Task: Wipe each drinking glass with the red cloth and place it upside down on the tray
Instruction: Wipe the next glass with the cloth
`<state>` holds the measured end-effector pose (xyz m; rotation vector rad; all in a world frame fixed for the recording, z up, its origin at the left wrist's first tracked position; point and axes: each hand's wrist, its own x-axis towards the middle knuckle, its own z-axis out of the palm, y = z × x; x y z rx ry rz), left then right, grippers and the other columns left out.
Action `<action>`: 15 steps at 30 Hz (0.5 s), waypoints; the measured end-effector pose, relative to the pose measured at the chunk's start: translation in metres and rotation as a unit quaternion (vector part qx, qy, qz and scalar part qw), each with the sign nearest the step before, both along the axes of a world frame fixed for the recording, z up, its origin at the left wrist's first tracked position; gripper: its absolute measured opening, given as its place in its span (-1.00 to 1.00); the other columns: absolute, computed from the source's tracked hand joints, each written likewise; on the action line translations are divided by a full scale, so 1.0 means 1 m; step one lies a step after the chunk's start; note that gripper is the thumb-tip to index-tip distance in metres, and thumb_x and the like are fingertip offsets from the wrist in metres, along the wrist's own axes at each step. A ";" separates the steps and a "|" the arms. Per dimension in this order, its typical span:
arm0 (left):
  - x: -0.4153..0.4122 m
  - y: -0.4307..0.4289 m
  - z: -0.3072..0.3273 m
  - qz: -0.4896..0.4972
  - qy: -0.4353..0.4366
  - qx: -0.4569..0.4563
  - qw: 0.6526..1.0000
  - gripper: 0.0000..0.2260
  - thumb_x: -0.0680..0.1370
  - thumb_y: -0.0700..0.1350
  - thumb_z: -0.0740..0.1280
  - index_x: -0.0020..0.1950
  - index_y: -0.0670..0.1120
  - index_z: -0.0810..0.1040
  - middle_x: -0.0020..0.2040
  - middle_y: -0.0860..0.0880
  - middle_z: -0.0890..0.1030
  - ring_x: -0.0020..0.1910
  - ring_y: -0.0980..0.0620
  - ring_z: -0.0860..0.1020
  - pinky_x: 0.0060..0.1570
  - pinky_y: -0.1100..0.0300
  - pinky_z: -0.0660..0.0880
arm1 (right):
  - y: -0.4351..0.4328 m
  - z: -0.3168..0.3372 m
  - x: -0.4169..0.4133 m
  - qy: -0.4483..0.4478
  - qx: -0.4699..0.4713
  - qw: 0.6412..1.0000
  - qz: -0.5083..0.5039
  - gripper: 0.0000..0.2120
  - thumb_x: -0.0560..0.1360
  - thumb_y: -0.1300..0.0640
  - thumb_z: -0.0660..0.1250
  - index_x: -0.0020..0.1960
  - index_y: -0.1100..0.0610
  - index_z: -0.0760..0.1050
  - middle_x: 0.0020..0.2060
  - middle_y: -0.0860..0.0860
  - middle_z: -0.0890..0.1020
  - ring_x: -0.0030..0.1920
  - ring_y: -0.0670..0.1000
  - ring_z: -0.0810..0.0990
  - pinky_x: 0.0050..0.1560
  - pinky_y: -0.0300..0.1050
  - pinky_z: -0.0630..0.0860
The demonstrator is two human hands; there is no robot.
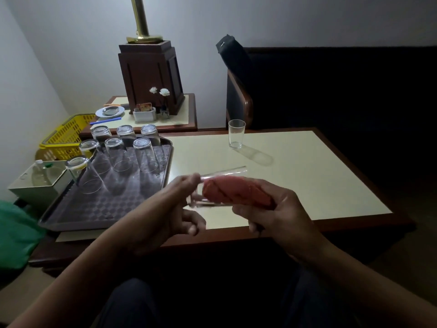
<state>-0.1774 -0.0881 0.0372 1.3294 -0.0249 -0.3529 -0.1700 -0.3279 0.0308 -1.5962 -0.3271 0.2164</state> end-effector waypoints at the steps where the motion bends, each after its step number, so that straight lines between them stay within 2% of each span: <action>1: 0.000 -0.001 -0.001 0.004 0.005 0.005 1.000 -0.59 0.61 -0.03 0.42 0.38 -0.20 0.45 0.15 -0.31 0.60 -0.31 -0.11 0.58 -0.38 0.19 0.52 | -0.001 0.000 0.000 -0.004 -0.015 1.000 0.012 -0.63 0.53 0.29 0.53 0.24 -0.06 0.70 -0.34 0.04 0.65 -0.47 -0.02 0.51 -0.41 -0.19 0.50; 2: -0.002 -0.002 -0.003 0.009 -0.025 0.033 0.999 -0.60 0.58 -0.10 0.43 0.35 -0.21 0.45 0.09 -0.28 0.62 -0.29 -0.09 0.60 -0.35 0.19 0.55 | -0.001 0.002 -0.001 0.008 -0.020 0.999 0.031 -0.67 0.55 0.25 0.52 0.26 -0.04 0.69 -0.35 0.02 0.65 -0.50 -0.04 0.49 -0.45 -0.21 0.48; 4: -0.005 0.000 -0.006 0.012 -0.154 0.139 0.978 -0.59 0.50 -0.23 0.52 0.29 -0.15 0.46 0.06 -0.16 0.65 -0.12 -0.08 0.68 -0.13 0.15 0.64 | -0.003 0.003 0.001 0.059 -0.006 0.997 0.048 -0.80 0.59 0.12 0.48 0.21 0.02 0.70 -0.35 0.06 0.61 -0.55 -0.09 0.42 -0.52 -0.25 0.39; 5: -0.006 0.002 -0.007 0.008 -0.212 0.184 0.960 -0.55 0.47 -0.27 0.54 0.29 -0.10 0.46 0.10 -0.11 0.65 0.00 -0.09 0.70 -0.01 0.11 0.66 | -0.004 0.003 0.002 0.087 0.011 0.995 0.043 -0.82 0.59 0.08 0.46 0.17 0.05 0.72 -0.33 0.10 0.58 -0.55 -0.10 0.39 -0.53 -0.26 0.35; 7: -0.004 0.003 -0.011 0.004 -0.254 0.221 0.942 -0.50 0.46 -0.27 0.54 0.33 -0.02 0.47 0.19 -0.10 0.64 0.12 -0.12 0.69 0.10 0.04 0.65 | -0.005 0.000 0.003 0.116 0.043 0.992 0.028 -0.83 0.59 0.09 0.46 0.16 0.07 0.72 -0.29 0.08 0.61 -0.51 -0.10 0.41 -0.50 -0.25 0.37; 9: -0.002 0.000 -0.012 0.011 -0.199 0.178 0.963 -0.47 0.47 -0.20 0.55 0.38 0.02 0.47 0.18 -0.12 0.66 0.07 -0.13 0.70 0.02 0.06 0.66 | -0.004 -0.002 0.000 0.078 0.039 0.996 0.027 -0.79 0.59 0.19 0.47 0.20 0.03 0.71 -0.27 0.06 0.67 -0.44 -0.05 0.50 -0.42 -0.21 0.47; 11: 0.000 -0.006 -0.011 -0.009 -0.052 0.041 0.998 -0.49 0.50 -0.03 0.55 0.40 -0.06 0.49 0.09 -0.19 0.69 -0.15 -0.15 0.67 -0.21 0.12 0.63 | -0.002 -0.003 -0.003 0.021 0.013 0.999 0.038 -0.68 0.56 0.28 0.50 0.24 -0.02 0.71 -0.26 0.08 0.68 -0.41 0.00 0.56 -0.37 -0.17 0.54; 12: 0.001 -0.006 -0.012 -0.016 -0.007 0.000 1.000 -0.43 0.46 0.07 0.56 0.37 -0.14 0.50 0.02 -0.21 0.68 -0.23 -0.12 0.63 -0.29 0.14 0.59 | -0.002 -0.002 -0.003 0.007 0.004 0.999 0.045 -0.67 0.55 0.28 0.50 0.25 -0.02 0.70 -0.26 0.04 0.70 -0.44 0.00 0.56 -0.38 -0.17 0.54; 13: 0.001 -0.005 -0.015 -0.021 -0.003 -0.001 1.000 -0.36 0.41 0.13 0.61 0.32 -0.19 0.50 -0.05 -0.20 0.66 -0.28 -0.08 0.61 -0.31 0.15 0.56 | -0.002 -0.002 -0.003 0.008 -0.004 0.999 0.049 -0.70 0.56 0.25 0.51 0.25 -0.02 0.70 -0.24 -0.01 0.72 -0.48 -0.01 0.53 -0.42 -0.19 0.51; 14: 0.000 -0.003 -0.017 -0.017 -0.035 0.044 0.998 -0.36 0.39 0.11 0.64 0.29 -0.20 0.50 -0.09 -0.17 0.65 -0.27 -0.07 0.60 -0.27 0.14 0.56 | -0.003 -0.001 -0.001 0.019 -0.007 0.999 0.049 -0.75 0.57 0.18 0.50 0.22 -0.02 0.71 -0.22 -0.03 0.73 -0.52 -0.04 0.49 -0.46 -0.22 0.47; 15: -0.002 -0.001 -0.018 -0.006 -0.106 0.117 0.987 -0.45 0.41 0.02 0.64 0.26 -0.17 0.51 -0.09 -0.14 0.66 -0.22 -0.06 0.63 -0.18 0.12 0.58 | -0.004 -0.001 0.000 0.039 -0.001 0.998 0.045 -0.82 0.57 0.11 0.50 0.16 -0.02 0.72 -0.23 -0.01 0.72 -0.54 -0.08 0.45 -0.50 -0.24 0.43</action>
